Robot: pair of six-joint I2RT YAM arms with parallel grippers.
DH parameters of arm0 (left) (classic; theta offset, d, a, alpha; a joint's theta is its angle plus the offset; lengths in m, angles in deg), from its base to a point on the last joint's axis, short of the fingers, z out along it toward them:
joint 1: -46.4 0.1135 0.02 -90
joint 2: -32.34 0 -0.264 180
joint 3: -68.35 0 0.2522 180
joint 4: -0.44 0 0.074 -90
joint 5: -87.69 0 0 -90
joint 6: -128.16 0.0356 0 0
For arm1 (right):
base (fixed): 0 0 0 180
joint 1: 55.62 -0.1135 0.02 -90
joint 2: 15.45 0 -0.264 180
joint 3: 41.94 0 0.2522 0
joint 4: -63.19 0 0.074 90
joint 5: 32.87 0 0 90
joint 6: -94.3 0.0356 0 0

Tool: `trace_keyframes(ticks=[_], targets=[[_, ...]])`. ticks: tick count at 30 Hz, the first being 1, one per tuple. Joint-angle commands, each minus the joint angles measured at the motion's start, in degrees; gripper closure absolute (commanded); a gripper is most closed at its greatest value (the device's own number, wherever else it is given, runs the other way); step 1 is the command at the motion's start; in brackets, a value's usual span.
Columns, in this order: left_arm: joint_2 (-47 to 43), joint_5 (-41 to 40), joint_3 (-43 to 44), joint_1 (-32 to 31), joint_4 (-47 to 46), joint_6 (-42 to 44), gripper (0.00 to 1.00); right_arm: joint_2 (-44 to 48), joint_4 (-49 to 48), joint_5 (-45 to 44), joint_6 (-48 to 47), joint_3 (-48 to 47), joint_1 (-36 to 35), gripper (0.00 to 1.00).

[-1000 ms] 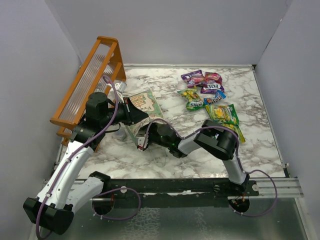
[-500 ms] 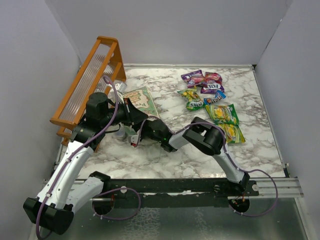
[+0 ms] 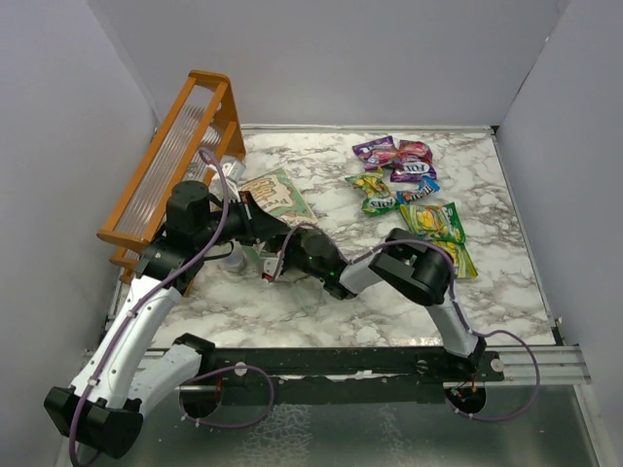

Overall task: Take the snacks out of the paper bag
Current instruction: Take out the snack from the paper bag.

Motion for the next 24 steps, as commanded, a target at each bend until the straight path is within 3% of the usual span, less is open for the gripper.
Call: trace_keyframes(ticks=[1, 7, 13, 19, 24], targets=[[-2.19, -2.95, 0.37, -0.26, -0.82, 0.03, 1.00, 9.61, -3.79, -1.65, 11.26, 6.69, 0.17, 0.99], [-2.44, -3.21, 0.30, -0.26, -0.98, 0.07, 1.00, 17.14, -6.23, -2.15, 19.95, 17.28, -0.29, 0.99], [-3.12, -3.98, 0.20, -0.28, -2.21, -0.63, 1.00, 27.95, -4.60, 7.90, 21.81, 27.63, -2.06, 0.99], [-3.09, -3.93, -0.98, -0.25, -2.08, -0.64, 1.00, 43.49, 6.41, 22.93, 24.49, 31.65, -2.19, 0.99], [-3.25, -4.09, -1.45, -0.23, -2.94, -0.75, 1.00, 50.12, 16.90, 30.57, 28.73, 29.30, -2.19, 0.99]])
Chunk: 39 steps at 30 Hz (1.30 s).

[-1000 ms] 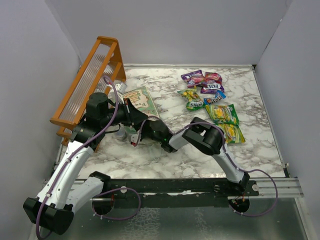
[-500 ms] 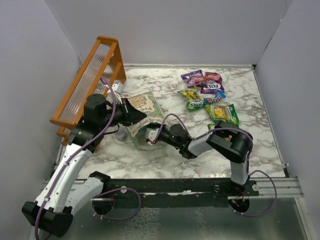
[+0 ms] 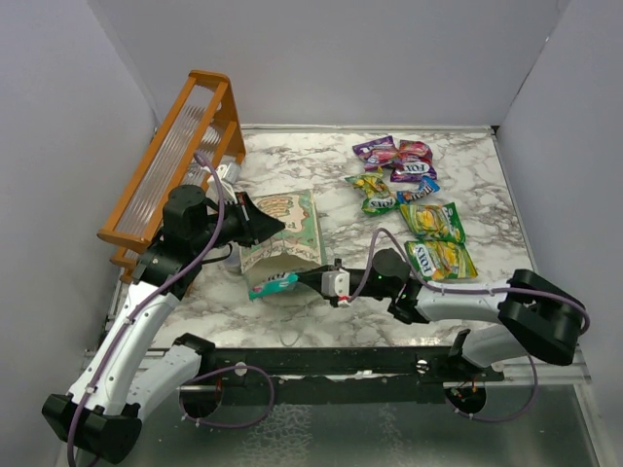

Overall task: Take the snacks out of the paper bag
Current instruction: Take out the snack from the paper bag, then place the snack at the center of the board.

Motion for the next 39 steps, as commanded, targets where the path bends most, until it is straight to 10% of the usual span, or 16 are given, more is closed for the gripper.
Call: trace_keyframes(ticks=[1, 19, 30, 39], targets=[[-0.90, -1.52, -0.73, -0.18, -2.61, -0.27, 1.00, 5.43, 10.12, 10.61, 6.00, -2.20, -0.32, 0.99], [-0.53, -3.63, -1.79, -0.15, -2.97, -0.16, 1.00, 36.37, 38.03, 10.25, 12.37, -12.68, -0.30, 0.99], [-1.20, -4.57, -1.60, -0.14, -0.96, 0.09, 1.00, 43.34, 36.75, -45.46, 17.62, -17.08, -0.32, 0.99], [-0.53, -3.89, -1.20, -0.15, -1.17, -0.16, 1.00, 22.52, 28.91, -77.41, 3.15, -8.62, -0.02, 0.99]])
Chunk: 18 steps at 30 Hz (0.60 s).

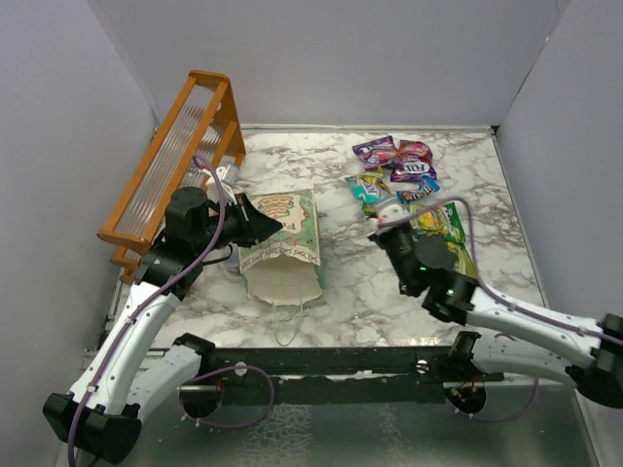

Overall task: Take the snacks out of the paper bag
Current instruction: Place the snack at the center of the board.

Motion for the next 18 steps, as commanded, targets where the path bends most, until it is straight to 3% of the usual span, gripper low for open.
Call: trace_keyframes(ticks=[1, 12, 18], targets=[[-0.08, -0.27, 0.40, -0.19, -1.50, -0.24, 1.00, -13.66, -2.62, -19.60, -7.83, 2.95, 0.19, 0.99], [0.64, 2.06, 0.01, -0.17, -2.78, -1.06, 1.00, -34.91, 0.92, -24.06, -5.38, 0.45, 4.84, 0.98], [0.88, 3.05, -0.25, -0.16, -4.17, -1.94, 1.00, -33.39, 6.33, -16.96, -1.74, -0.01, 6.87, 0.92]])
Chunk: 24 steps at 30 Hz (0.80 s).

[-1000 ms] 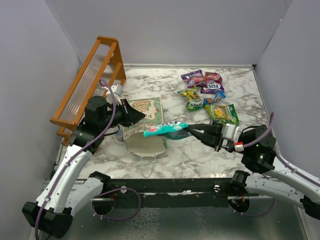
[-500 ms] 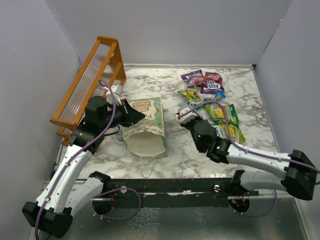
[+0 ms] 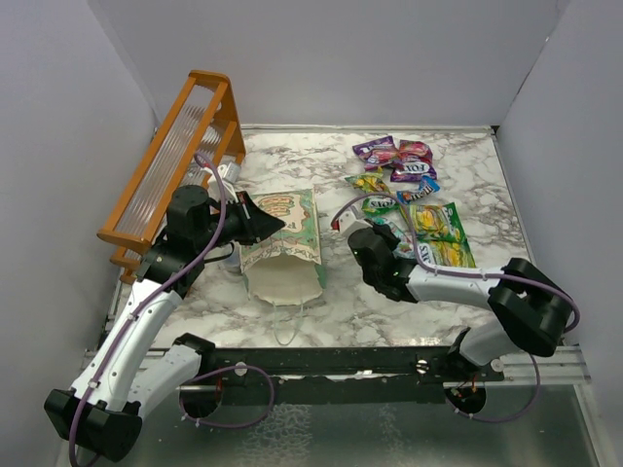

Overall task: Take the snacks out of the paper bag
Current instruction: Place the snack at the center of the board, then take out the snack from the paper bag.

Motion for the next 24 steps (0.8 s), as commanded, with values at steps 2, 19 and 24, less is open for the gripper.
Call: trace_keyframes(ticks=[2, 19, 24], targets=[[-0.03, 2.20, -0.19, -0.19, -2.45, -0.62, 1.00, 3.77, 4.95, 12.84, 6.45, -2.60, 0.83, 0.76], [0.32, 2.41, -1.66, -0.22, -4.82, -1.36, 1.00, 24.17, 14.37, 52.77, 16.80, -2.94, 0.79, 0.24], [0.28, 2.52, -1.43, -0.15, -4.25, -1.24, 1.00, 28.84, 16.97, 86.79, 10.17, 0.66, -0.18, 0.26]])
